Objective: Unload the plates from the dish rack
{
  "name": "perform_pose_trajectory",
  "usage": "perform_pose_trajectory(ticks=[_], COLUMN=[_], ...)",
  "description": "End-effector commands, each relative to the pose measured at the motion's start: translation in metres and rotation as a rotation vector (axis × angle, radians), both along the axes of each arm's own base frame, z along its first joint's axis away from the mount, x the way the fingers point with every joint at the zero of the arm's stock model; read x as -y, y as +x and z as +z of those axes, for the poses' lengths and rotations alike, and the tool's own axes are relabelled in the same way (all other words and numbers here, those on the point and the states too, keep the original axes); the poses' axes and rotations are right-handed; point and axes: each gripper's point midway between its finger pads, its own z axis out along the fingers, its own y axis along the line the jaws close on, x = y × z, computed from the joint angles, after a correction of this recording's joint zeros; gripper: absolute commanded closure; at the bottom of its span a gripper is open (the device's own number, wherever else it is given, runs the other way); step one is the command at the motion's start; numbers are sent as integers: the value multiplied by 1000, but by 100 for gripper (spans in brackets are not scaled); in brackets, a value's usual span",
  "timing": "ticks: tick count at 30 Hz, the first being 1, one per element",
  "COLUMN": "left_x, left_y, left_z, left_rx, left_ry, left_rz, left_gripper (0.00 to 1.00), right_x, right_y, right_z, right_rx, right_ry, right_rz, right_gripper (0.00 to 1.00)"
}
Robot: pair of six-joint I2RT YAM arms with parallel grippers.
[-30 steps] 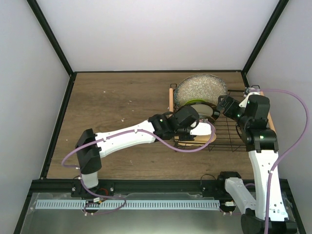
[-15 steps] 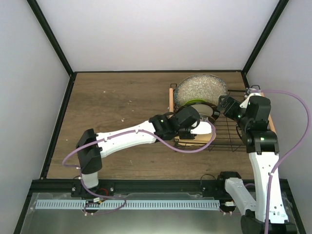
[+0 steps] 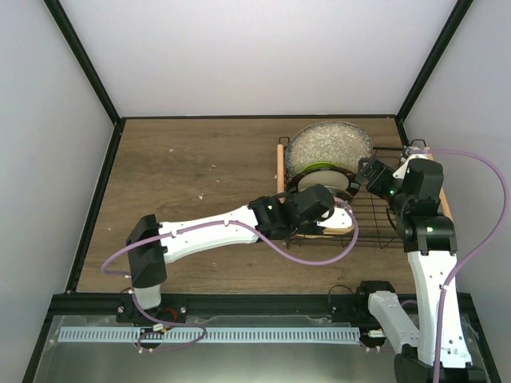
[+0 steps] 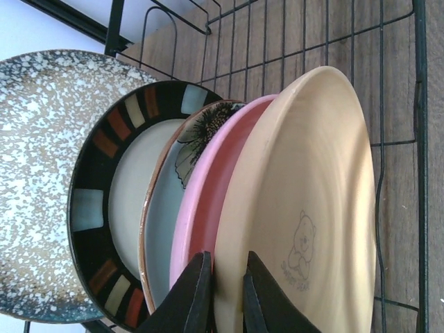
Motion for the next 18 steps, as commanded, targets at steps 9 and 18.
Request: perform_pose_trajectory(ticks=[9,18], left_x=[18,17], left_y=[-18,-16], left_z=[68,92], left_rx=[36,83], left_ry=[-129,-151], left_rz=[-39,-19], left_gripper=[94,94], right_x=[-1,3], right_y=[-8,-9], right_z=[-2,7], right_rx=[3,36], right_ry=[31,44], right_rz=[-15,-50], right_gripper=[0,0])
